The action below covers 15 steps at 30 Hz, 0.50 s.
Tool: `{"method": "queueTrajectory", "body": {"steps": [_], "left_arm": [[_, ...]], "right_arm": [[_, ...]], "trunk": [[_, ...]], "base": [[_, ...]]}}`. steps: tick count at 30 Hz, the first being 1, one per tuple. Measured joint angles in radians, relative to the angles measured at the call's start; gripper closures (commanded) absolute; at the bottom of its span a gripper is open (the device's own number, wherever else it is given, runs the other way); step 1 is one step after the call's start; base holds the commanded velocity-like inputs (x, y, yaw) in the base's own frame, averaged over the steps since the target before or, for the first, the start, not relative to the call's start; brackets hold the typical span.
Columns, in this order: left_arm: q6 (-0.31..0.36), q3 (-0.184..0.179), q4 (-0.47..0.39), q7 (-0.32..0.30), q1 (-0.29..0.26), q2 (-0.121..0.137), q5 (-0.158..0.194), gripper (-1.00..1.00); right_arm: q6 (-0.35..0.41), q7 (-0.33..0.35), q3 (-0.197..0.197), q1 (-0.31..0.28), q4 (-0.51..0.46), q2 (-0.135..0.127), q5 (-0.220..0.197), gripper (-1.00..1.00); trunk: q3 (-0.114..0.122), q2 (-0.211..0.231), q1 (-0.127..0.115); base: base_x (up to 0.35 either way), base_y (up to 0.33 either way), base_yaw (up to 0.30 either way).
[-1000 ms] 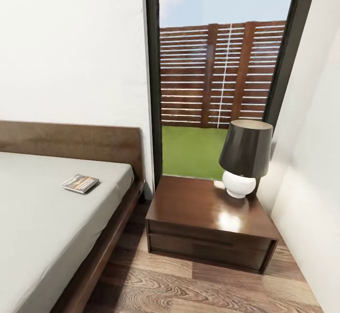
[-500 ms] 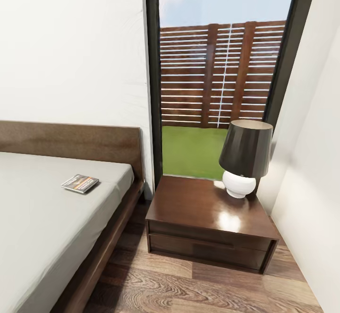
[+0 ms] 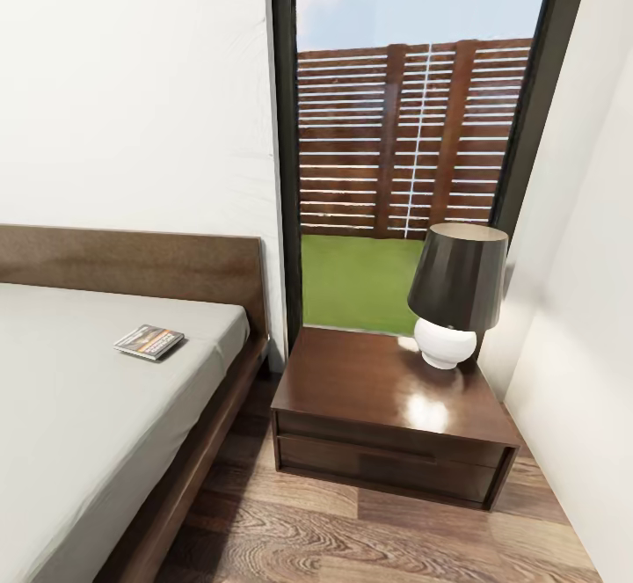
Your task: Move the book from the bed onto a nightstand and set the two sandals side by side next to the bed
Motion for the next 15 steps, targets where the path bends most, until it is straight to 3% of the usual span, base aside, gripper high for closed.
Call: {"method": "queueTrajectory", "body": {"steps": [14,15], "left_arm": [[0.027,-0.001,-0.079,0.078,0.000,-0.029,0.003,-1.00],[0.035,0.001,-0.163,0.230,0.000,-0.032,0.003,-1.00]], "right_arm": [[-0.007,-0.007,0.003,0.000,0.000,0.000,0.002,-1.00],[-0.009,-0.008,0.001,0.000,0.000,0.000,0.001,-1.00]], "trunk": [[0.000,0.000,0.000],[0.000,0.000,0.000]], "base": [[0.000,0.000,0.000],[0.000,0.000,0.000]]}}
